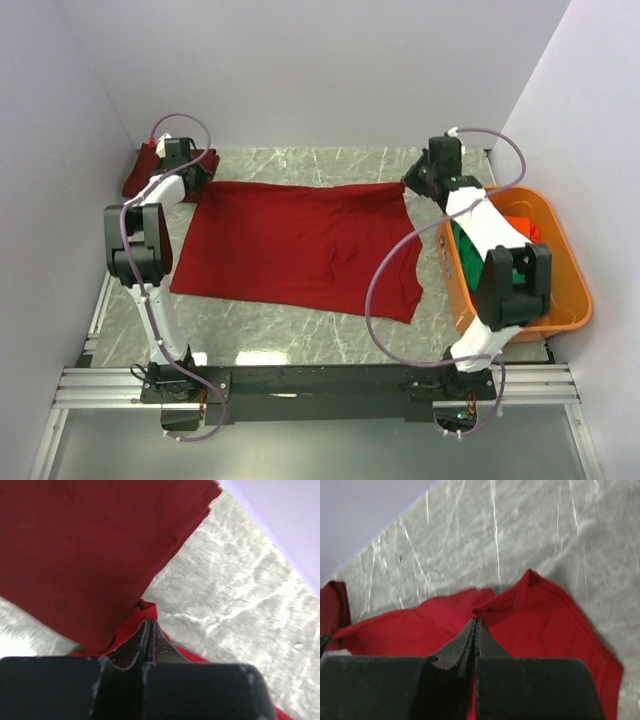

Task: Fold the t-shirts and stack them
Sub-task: Fold the tshirt

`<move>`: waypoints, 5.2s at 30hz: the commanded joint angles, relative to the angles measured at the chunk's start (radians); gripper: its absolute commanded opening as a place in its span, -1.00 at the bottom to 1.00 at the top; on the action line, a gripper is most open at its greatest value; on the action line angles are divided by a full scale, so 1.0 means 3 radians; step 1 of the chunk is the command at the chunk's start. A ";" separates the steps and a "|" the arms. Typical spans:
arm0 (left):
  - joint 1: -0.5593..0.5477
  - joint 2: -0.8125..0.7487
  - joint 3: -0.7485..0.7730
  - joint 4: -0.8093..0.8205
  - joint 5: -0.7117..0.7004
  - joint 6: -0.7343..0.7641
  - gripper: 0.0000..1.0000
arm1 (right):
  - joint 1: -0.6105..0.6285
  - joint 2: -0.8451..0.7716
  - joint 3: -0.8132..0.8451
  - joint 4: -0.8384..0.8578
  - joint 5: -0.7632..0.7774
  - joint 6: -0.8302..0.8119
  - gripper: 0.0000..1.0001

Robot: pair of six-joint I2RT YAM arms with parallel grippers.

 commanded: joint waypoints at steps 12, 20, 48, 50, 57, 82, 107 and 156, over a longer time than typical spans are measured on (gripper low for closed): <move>0.0149 -0.0744 -0.0791 0.0522 -0.0162 -0.0220 -0.99 | 0.0121 -0.1206 -0.1074 0.0323 -0.0124 0.0260 -1.00; 0.0174 -0.1051 -0.1184 0.0650 -0.0249 -0.0353 -0.99 | 0.0188 -0.1574 -0.1519 0.0283 -0.0113 0.0281 -1.00; 0.0174 -0.2038 -0.2432 0.0737 -0.0612 -0.0931 -0.99 | 0.0208 -0.2398 -0.2378 0.0129 -0.0185 0.0235 -1.00; 0.0174 -0.2059 -0.2493 0.0762 -0.0597 -0.0951 -0.99 | 0.0209 -0.2439 -0.2414 0.0149 -0.0195 0.0240 -1.00; 0.0174 -0.2145 -0.2744 0.0869 -0.0551 -0.1058 -0.99 | 0.0214 -0.2505 -0.2588 0.0165 -0.0185 0.0235 -1.00; 0.0179 -0.2197 -0.3015 0.0972 -0.0597 -0.1161 -0.99 | 0.0214 -0.2674 -0.2997 0.0236 -0.0359 0.0245 -1.00; 0.0363 -0.2166 -0.2984 0.0946 -0.0485 -0.1130 -0.27 | 0.0214 -0.2812 -0.3064 0.0185 -0.0543 0.0163 -0.08; -0.1002 -0.2166 -0.2555 0.0639 0.0175 -0.0859 -0.11 | 0.1154 0.0026 -0.1315 0.0783 -0.0221 -0.0185 -0.84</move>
